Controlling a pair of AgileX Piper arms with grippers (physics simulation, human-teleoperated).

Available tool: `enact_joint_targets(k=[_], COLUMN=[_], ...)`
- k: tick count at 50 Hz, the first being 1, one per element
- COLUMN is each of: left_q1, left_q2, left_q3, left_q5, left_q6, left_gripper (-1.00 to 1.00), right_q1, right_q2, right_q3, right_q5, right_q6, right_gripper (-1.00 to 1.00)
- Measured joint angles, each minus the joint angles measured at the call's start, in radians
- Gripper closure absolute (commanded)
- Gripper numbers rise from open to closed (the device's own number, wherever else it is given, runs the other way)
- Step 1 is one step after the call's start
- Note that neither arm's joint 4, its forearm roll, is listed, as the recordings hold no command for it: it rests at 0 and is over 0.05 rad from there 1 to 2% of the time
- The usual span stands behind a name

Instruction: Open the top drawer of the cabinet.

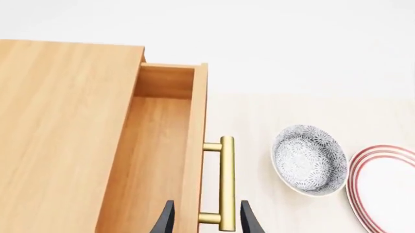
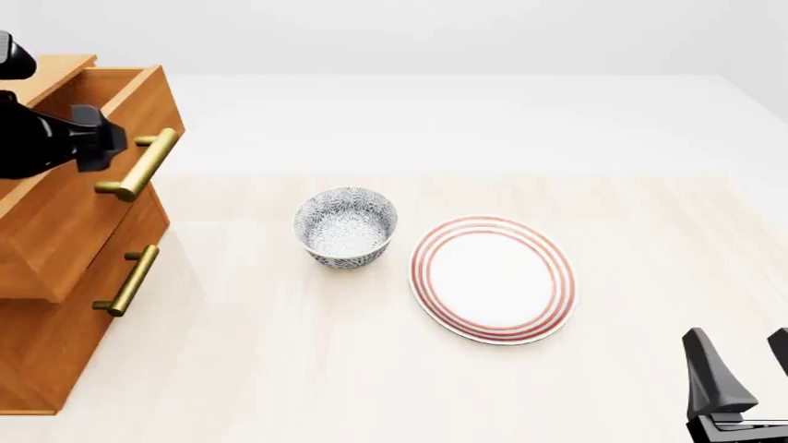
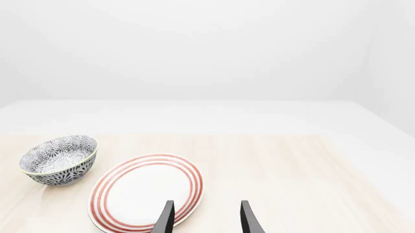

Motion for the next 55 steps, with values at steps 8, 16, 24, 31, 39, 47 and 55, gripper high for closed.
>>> enact_joint_targets(k=[8, 16, 24, 31, 39, 47, 55], left_q1=[-0.002, -0.003, 0.002, 0.004, -0.005, -0.030, -0.053], left_q2=[0.008, 0.020, 0.028, 0.037, 0.047, 0.057, 0.064], left_q3=[0.012, 0.023, 0.034, 0.040, 0.046, 0.047, 0.045], left_q5=[-0.013, -0.030, -0.042, -0.052, -0.063, -0.068, -0.070], left_q6=[-0.006, -0.011, -0.016, -0.020, -0.026, -0.038, -0.052], left_gripper=[-1.00, -1.00, -1.00, -1.00, -1.00, -1.00, -1.00], right_q1=[0.000, 0.000, 0.000, 0.000, 0.000, 0.000, 0.000], right_q2=[0.000, 0.000, 0.000, 0.000, 0.000, 0.000, 0.000], right_q3=[0.000, 0.000, 0.000, 0.000, 0.000, 0.000, 0.000], right_q5=[0.000, 0.000, 0.000, 0.000, 0.000, 0.000, 0.000], right_q6=[0.000, 0.000, 0.000, 0.000, 0.000, 0.000, 0.000], right_gripper=[-1.00, -1.00, -1.00, -1.00, -1.00, -1.00, -1.00])
